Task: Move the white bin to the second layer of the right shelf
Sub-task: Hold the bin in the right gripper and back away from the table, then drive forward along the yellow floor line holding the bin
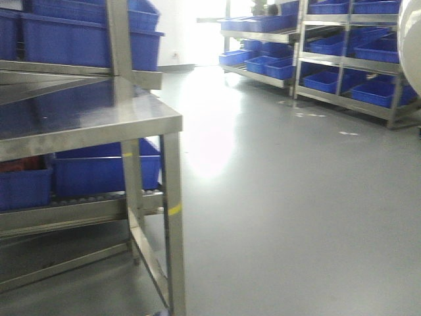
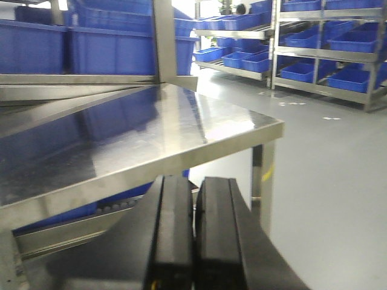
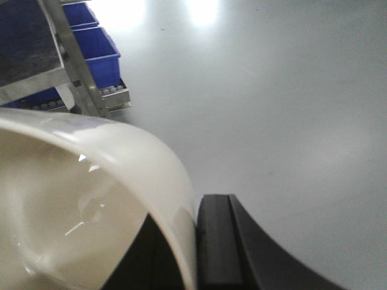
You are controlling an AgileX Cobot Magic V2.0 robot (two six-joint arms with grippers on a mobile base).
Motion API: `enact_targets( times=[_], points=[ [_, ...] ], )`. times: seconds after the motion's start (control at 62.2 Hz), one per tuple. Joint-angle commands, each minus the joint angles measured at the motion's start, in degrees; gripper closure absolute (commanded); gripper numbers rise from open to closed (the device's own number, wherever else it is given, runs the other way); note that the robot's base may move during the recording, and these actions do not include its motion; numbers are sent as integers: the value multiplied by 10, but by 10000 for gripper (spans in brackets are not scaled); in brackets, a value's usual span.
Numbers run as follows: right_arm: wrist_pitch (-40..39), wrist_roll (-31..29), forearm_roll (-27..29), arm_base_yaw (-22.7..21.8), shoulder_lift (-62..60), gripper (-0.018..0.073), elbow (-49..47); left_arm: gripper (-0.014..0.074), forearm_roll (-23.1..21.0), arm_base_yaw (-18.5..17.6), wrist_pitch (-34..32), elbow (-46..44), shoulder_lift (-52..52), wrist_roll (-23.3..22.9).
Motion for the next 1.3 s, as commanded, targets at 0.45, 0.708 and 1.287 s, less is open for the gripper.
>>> enact_targets(
  times=[0.45, 0.708, 1.287],
  points=[
    [-53, 2, -3, -3, 1, 503, -18, 512, -3, -5, -48, 21, -8, -2],
    [-53, 2, -3, -3, 1, 503, -18, 512, -3, -5, -48, 21, -8, -2],
    [-53, 2, -3, -3, 1, 503, -18, 512, -3, -5, -48, 21, -8, -2]
  ],
)
